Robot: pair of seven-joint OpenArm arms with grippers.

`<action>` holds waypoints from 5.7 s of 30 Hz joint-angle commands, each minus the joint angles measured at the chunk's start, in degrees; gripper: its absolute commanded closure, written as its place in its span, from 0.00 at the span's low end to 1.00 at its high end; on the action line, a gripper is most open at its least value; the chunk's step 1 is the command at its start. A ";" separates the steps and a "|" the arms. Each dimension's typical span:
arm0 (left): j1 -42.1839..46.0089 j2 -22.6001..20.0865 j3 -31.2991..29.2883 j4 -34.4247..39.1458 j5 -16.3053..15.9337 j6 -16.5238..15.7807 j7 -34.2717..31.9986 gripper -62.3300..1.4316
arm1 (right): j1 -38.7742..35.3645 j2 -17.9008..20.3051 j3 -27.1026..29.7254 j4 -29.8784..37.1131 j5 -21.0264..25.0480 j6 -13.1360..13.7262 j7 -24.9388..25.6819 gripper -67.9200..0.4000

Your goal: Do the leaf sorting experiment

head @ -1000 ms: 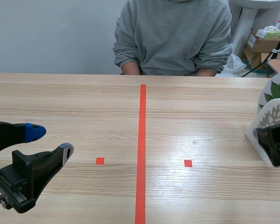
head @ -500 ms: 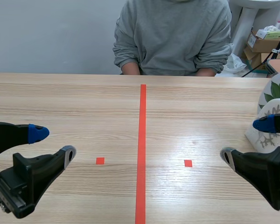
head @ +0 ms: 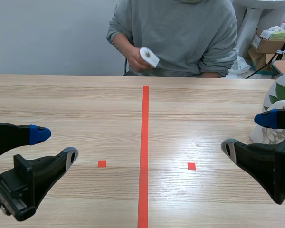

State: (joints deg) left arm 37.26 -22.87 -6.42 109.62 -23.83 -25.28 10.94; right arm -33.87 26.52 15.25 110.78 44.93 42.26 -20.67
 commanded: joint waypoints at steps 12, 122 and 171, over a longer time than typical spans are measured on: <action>-0.13 0.13 -0.35 0.57 -0.50 0.07 -0.37 0.29 | 0.68 0.79 -0.09 -0.31 0.55 0.46 -2.38 0.09; -40.96 -2.08 27.47 -40.15 2.71 -2.47 0.35 0.29 | 0.55 0.94 -0.09 -0.33 -4.70 0.46 -2.56 0.09; -52.37 14.45 36.46 -56.54 22.01 3.13 -6.82 0.38 | 0.55 0.92 -0.09 -0.35 -5.77 0.46 -2.51 0.09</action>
State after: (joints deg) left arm -14.28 -8.88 30.35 52.77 -1.50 -22.13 5.06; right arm -33.87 26.52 15.25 110.45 38.57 42.26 -24.08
